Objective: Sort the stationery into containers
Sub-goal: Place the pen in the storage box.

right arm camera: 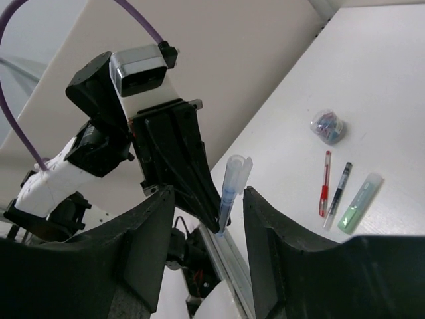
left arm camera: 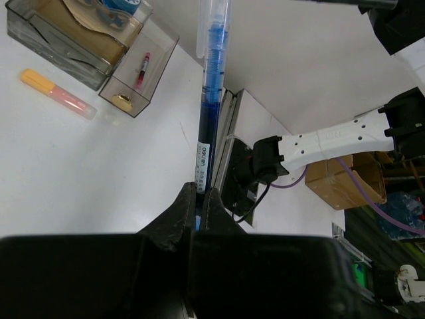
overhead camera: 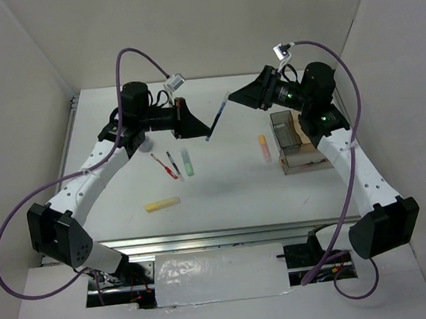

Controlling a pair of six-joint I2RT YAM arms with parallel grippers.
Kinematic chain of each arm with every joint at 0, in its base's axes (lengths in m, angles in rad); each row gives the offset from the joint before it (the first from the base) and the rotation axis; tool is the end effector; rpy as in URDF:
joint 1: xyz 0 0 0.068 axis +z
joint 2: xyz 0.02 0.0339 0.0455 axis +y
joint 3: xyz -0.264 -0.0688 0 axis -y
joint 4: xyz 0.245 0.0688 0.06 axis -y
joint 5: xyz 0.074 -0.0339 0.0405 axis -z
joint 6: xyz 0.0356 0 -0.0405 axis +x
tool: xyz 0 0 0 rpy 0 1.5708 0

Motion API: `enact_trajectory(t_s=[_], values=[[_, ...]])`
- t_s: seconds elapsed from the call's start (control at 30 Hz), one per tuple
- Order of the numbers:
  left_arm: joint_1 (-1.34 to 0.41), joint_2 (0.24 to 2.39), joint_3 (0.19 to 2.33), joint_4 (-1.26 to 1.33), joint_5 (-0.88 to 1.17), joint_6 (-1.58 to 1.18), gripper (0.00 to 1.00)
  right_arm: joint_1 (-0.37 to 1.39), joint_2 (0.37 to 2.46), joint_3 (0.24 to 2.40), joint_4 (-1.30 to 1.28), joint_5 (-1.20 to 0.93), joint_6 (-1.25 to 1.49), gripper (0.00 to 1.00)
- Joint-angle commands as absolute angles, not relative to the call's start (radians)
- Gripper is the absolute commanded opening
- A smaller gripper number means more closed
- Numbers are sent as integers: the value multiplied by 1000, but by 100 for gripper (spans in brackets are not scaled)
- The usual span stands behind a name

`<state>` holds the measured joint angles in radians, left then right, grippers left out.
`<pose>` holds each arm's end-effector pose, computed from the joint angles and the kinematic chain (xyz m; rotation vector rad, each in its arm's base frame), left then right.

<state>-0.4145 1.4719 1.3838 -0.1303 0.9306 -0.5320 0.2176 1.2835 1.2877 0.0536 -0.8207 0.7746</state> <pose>0.2963 -0.1616 0.3938 0.6236 1.8556 -1.4755 0.2756 0.0876 0.4334 -0.2612 1.6888 1.3765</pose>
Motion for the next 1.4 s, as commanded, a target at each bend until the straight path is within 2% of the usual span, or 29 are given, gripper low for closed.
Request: enact_trajectory(t_s=[0.0,0.5,0.6,0.8,0.87,1.0,1.17,1.33,1.37], values=[[-405,1442,1399,-48,974,-580,0,245,1293,1296,91,-810,792,52],[-407,1430,1370,-21,979,-600,0,270,1339,1327,113,-796,807,47],[-410,1430,1361,-8,982,-612,0,275,1347,1339,118,-795,805,41],[-410,1428,1351,-12,979,-604,0,272,1348,1347,127,-801,792,24],[-408,1427,1347,-11,980,-606,0,273,1348,1344,127,-801,793,24],[-408,1424,1342,-11,982,-607,0,273,1355,1348,130,-801,801,32],[-408,1424,1335,-9,983,-607,0,273,1364,1351,136,-796,805,32],[-414,1424,1322,-20,980,-597,1,273,1353,1328,158,-802,807,16],[-414,1424,1322,-23,977,-595,6,272,1350,1325,158,-805,798,9]])
